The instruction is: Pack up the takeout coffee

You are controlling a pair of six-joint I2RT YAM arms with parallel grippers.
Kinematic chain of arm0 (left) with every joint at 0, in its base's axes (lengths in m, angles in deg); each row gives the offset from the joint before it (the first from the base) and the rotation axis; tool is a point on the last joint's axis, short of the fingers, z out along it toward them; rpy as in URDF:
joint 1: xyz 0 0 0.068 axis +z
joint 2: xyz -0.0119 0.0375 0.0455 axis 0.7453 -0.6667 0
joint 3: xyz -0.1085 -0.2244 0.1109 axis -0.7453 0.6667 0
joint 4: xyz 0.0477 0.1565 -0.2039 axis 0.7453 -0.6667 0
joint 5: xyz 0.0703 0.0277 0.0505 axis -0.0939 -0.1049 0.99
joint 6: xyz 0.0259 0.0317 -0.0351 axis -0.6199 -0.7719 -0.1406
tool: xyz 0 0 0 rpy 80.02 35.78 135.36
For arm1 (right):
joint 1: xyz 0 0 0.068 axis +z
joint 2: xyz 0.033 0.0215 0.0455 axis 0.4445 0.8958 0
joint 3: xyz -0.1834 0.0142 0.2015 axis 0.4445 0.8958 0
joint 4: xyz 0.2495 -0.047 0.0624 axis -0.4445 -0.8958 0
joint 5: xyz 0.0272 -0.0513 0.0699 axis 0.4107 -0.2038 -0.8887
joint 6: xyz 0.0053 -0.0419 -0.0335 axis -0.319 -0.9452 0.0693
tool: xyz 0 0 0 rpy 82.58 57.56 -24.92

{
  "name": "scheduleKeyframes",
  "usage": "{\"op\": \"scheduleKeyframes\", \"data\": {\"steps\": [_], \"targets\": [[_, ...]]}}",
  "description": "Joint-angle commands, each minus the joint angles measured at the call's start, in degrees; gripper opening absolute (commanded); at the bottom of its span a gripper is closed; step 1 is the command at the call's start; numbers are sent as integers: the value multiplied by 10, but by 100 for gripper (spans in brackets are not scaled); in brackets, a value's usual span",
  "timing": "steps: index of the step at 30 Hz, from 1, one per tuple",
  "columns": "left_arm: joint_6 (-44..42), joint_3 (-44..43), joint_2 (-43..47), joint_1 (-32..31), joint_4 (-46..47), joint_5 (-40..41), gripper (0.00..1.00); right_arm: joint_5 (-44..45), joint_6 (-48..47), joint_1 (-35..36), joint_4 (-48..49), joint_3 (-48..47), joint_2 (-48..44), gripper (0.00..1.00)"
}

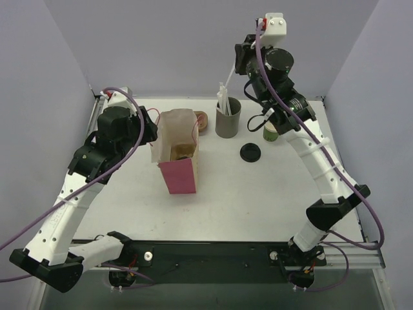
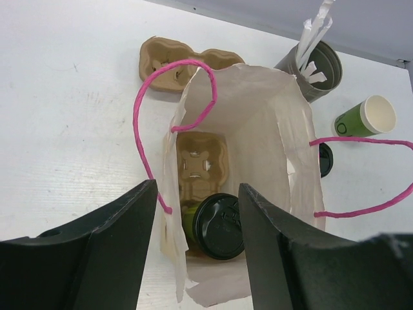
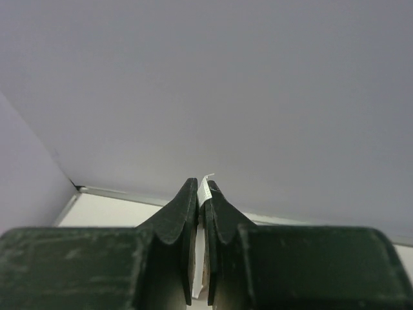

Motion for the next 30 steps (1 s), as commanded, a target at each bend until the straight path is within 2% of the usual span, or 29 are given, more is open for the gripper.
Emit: {"op": "scheduleKeyframes", "data": {"steps": [1,6,12,19,23,26,27,28,30], "targets": [[6,7,31,4,-10,4,64,-15,-1,34,89,12,-52,0],[9,13,47,4,-25,16,64,-36,4,84,107,0,-63,0],[20,20,65,4,-48,38,64,-54,7,141,88,-10,-33,0],[41,21,78,4,-80,53,66,-62,17,178,91,113,-35,0],[48,30,84,4,-90,52,70,-59,22,191,84,142,-22,1],[46,30,85,4,-92,45,73,-58,27,197,71,141,-11,10],[46,30,83,4,-93,44,82,-60,27,199,63,136,-7,13],[45,30,81,4,-93,41,90,-60,28,199,57,130,-1,25],[44,28,77,4,-93,27,91,-63,26,200,41,110,3,42]]}}
